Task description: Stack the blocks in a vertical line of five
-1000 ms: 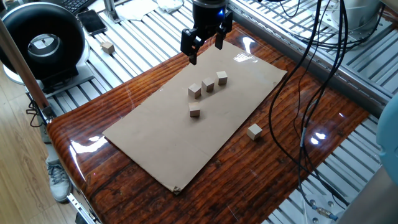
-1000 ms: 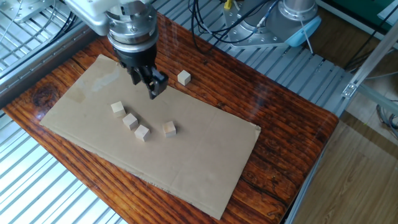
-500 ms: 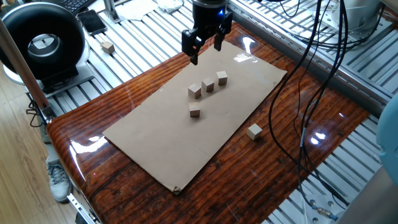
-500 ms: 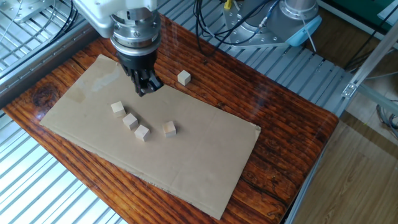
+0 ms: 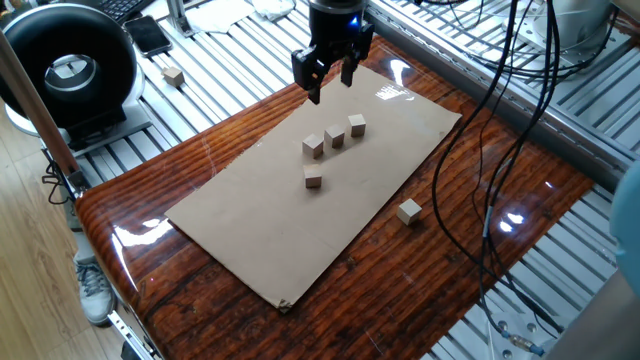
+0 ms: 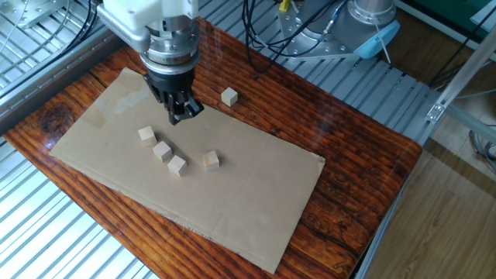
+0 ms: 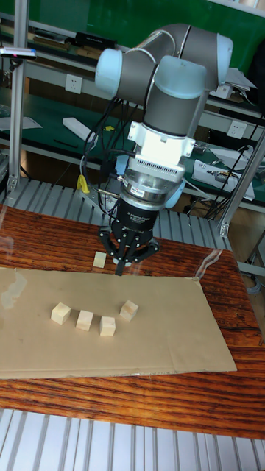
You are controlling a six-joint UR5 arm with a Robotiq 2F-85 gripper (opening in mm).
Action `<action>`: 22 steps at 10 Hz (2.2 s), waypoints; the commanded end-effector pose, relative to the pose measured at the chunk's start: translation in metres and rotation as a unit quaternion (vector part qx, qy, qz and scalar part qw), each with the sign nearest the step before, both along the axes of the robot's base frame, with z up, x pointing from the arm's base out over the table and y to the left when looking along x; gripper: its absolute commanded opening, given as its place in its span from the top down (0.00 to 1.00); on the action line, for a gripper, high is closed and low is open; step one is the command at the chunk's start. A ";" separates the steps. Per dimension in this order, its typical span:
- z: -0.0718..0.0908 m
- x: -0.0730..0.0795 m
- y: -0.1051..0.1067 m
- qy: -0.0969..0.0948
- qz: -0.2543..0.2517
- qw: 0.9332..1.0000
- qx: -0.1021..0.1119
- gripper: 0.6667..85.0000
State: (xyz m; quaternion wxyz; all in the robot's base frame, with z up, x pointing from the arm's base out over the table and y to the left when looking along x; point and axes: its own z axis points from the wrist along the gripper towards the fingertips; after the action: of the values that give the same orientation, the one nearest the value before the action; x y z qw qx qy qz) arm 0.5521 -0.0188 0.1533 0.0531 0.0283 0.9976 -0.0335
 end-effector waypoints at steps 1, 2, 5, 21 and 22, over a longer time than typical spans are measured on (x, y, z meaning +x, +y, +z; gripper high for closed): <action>-0.003 -0.032 -0.016 0.058 -0.007 0.998 -0.026 0.99; -0.004 -0.031 0.001 0.057 -0.001 0.998 0.008 0.99; -0.004 -0.015 -0.003 0.035 0.112 0.993 -0.009 0.91; -0.080 0.066 0.020 -0.026 0.232 0.972 -0.006 0.45; -0.082 0.065 0.018 -0.025 0.229 0.973 -0.008 0.44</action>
State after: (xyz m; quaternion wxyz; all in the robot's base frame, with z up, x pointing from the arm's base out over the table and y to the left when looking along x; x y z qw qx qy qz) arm 0.6106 0.0015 0.0747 0.0767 -0.2048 0.9753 -0.0296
